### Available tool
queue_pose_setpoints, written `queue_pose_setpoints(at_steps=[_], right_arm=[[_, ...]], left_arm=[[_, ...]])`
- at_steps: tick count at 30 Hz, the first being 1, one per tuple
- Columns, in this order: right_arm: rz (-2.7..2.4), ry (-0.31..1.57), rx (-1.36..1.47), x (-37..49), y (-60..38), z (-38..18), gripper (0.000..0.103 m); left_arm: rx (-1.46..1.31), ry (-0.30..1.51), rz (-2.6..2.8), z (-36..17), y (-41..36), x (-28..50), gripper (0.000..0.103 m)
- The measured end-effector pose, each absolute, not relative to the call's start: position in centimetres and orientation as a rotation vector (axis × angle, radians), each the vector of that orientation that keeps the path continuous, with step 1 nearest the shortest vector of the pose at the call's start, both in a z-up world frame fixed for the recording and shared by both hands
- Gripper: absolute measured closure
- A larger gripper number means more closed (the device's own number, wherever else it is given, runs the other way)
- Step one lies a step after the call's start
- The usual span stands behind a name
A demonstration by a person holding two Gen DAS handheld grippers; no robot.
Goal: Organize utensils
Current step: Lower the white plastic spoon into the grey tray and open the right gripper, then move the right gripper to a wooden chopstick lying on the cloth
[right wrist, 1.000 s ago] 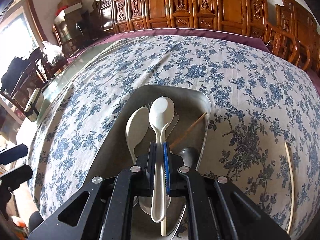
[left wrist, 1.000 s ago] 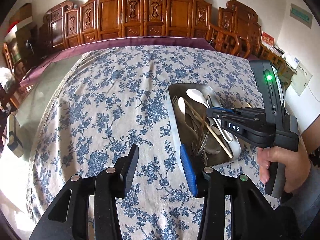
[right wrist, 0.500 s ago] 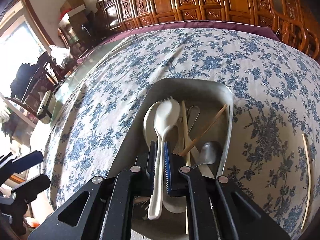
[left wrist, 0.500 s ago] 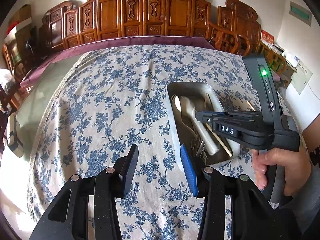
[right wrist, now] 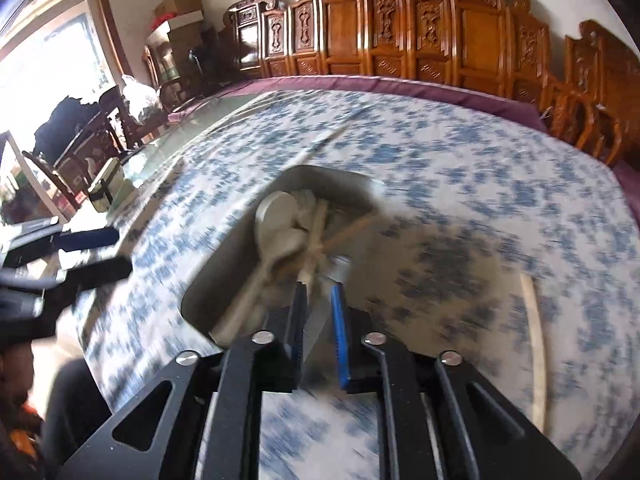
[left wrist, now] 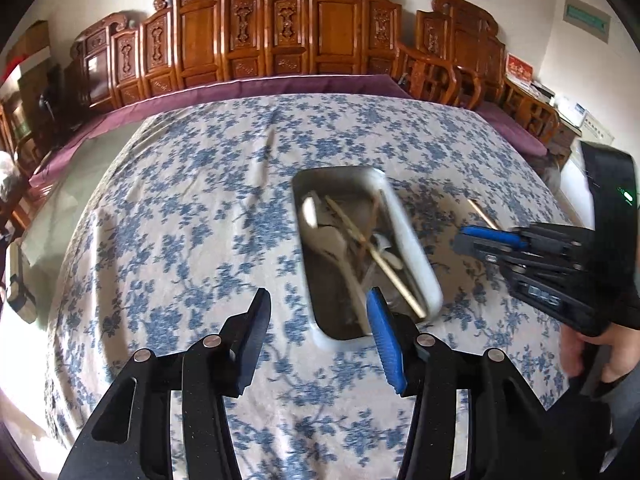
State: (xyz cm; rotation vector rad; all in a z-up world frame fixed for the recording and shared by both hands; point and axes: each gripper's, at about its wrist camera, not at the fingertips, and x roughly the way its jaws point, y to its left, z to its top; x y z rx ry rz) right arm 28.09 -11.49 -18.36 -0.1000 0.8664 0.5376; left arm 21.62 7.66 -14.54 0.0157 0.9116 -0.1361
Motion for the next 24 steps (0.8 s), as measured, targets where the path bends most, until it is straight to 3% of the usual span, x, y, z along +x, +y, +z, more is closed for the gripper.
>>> queue_pose_setpoints(at_steps=[13, 15, 16, 24], right_arm=[[0.338, 0.879, -0.137, 23.7, -26.9, -20.2, 0.08], [0.324, 0.895, -0.129, 23.7, -28.3, -21.1, 0.08], [0.316, 0.906, -0.123, 23.9, -29.0, -21.8, 0.08], [0.317, 0.979, -0.094, 24.9, -31.2, -25.5, 0.08]], left_arm=[[0.082, 0.916, -0.239, -15.1, -1.4, 22.0, 0.055], [0.09, 0.921, -0.25, -15.5, -2.7, 22.1, 0.046], [0.091, 0.917, -0.253, -15.6, -3.2, 22.1, 0.034], [0.105, 0.946, -0.27, -17.2, -6.8, 22.3, 0.033]])
